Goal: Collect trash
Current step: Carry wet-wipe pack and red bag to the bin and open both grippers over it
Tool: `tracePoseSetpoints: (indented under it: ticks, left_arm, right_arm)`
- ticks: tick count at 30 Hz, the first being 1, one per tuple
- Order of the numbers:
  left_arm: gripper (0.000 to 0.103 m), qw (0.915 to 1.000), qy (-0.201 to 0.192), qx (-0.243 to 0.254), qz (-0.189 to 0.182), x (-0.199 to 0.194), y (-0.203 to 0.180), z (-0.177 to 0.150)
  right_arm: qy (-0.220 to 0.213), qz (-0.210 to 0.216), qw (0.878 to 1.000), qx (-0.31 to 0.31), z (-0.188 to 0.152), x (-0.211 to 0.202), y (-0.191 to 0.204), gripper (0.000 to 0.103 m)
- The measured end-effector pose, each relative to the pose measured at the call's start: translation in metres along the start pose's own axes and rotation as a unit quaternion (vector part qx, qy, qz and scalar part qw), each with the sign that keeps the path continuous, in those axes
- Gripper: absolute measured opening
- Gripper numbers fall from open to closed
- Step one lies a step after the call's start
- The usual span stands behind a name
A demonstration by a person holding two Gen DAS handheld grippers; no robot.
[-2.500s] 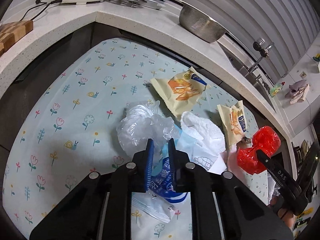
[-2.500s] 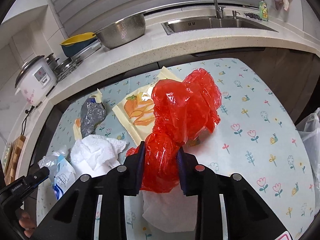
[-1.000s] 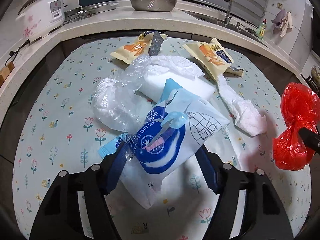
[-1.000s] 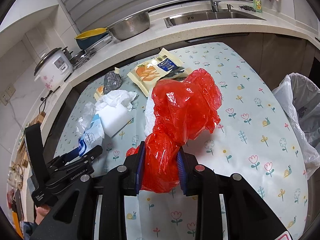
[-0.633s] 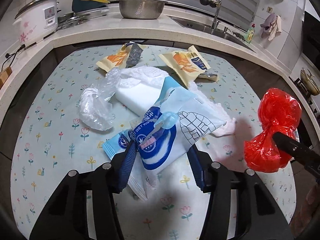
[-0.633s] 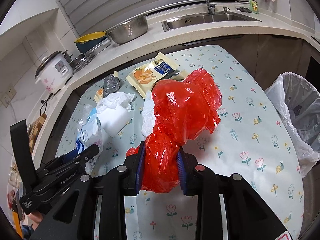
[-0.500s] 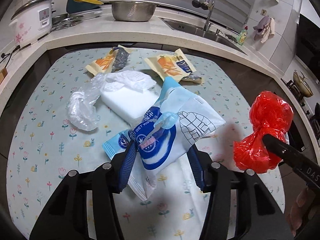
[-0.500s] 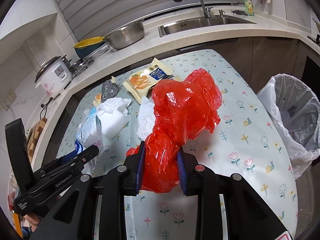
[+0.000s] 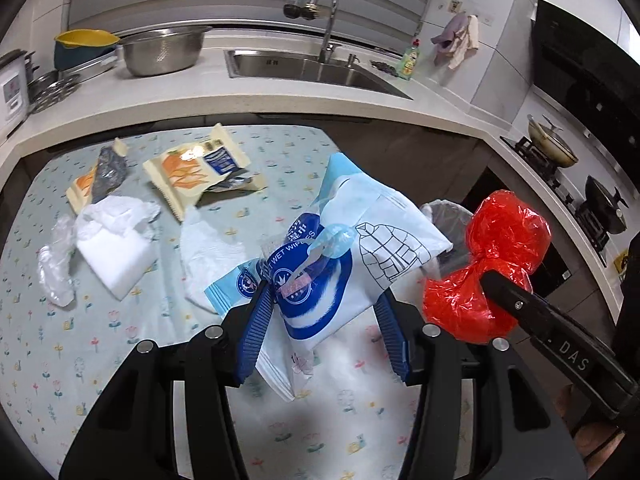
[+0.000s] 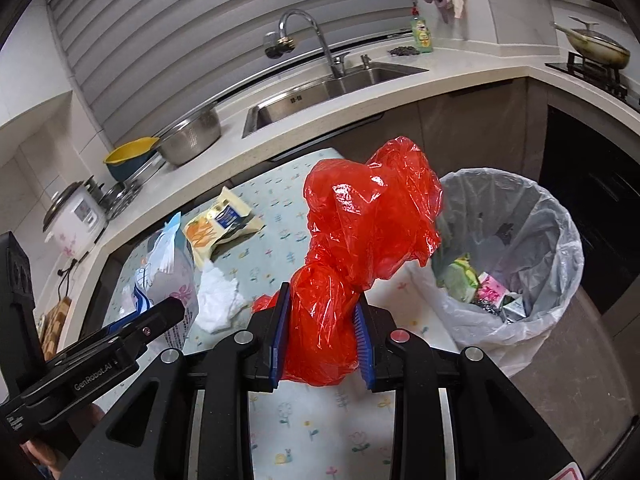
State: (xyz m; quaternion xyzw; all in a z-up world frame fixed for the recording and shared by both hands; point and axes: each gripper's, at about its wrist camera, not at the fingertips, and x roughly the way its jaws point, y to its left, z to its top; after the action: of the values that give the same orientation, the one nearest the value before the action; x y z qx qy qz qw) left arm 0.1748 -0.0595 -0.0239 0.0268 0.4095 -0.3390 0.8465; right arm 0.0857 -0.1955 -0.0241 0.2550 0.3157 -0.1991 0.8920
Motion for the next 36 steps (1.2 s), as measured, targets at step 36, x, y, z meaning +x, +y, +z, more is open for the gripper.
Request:
tracePoseSetpoints:
  ticks: [36]
  left_arm:
    - [0.053, 0.9830, 0.109, 0.104, -0.104, 0.181, -0.197, 0.026]
  right_arm:
    - [0.013, -0.100, 0.989, 0.110, 0.020, 0.056, -0.191, 0.034]
